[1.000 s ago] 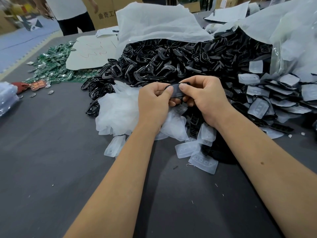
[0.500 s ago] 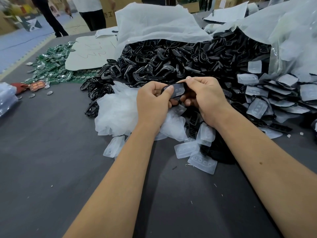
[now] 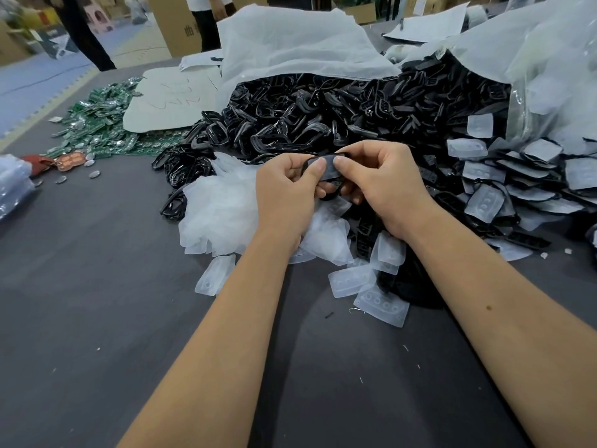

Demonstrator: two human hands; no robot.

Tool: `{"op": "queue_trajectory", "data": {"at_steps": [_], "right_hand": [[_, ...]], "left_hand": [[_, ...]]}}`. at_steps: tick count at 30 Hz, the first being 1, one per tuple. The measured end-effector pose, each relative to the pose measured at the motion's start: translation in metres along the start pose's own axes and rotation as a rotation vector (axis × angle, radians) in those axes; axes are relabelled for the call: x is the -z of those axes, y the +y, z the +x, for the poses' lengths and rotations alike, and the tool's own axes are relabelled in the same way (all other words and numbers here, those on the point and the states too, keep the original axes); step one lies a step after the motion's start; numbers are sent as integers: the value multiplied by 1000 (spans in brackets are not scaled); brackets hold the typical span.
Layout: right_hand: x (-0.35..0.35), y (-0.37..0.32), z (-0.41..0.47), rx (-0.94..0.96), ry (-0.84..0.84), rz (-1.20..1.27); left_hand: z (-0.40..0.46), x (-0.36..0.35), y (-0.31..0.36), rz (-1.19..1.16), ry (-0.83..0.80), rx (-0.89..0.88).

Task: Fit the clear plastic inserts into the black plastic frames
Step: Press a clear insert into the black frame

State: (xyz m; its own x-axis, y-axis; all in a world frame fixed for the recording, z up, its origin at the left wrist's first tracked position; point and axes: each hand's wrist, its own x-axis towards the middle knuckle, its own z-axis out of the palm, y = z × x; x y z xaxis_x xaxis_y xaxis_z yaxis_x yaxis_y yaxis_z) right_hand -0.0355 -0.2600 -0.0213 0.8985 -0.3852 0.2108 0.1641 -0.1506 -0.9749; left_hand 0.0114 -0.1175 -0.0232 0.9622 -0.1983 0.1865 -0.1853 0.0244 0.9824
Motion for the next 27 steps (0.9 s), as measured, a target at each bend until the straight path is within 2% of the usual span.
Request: {"op": "queue_trajectory", "data": {"at_steps": [13, 15, 18, 21, 27], "right_hand": [[2, -1, 0, 5, 14, -15], [3, -1, -2, 87, 31, -159], [8, -7, -4, 366, 6, -478], [13, -10, -4, 515, -64, -560], [13, -9, -2, 566, -30, -564]], "left_hand": [[-3, 0, 5, -80, -19, 63], [-3, 0, 6, -98, -12, 78], [-3, 1, 8, -146, 1, 106], [-2, 2, 13, -221, 13, 176], [3, 4, 21, -351, -3, 282]]}}
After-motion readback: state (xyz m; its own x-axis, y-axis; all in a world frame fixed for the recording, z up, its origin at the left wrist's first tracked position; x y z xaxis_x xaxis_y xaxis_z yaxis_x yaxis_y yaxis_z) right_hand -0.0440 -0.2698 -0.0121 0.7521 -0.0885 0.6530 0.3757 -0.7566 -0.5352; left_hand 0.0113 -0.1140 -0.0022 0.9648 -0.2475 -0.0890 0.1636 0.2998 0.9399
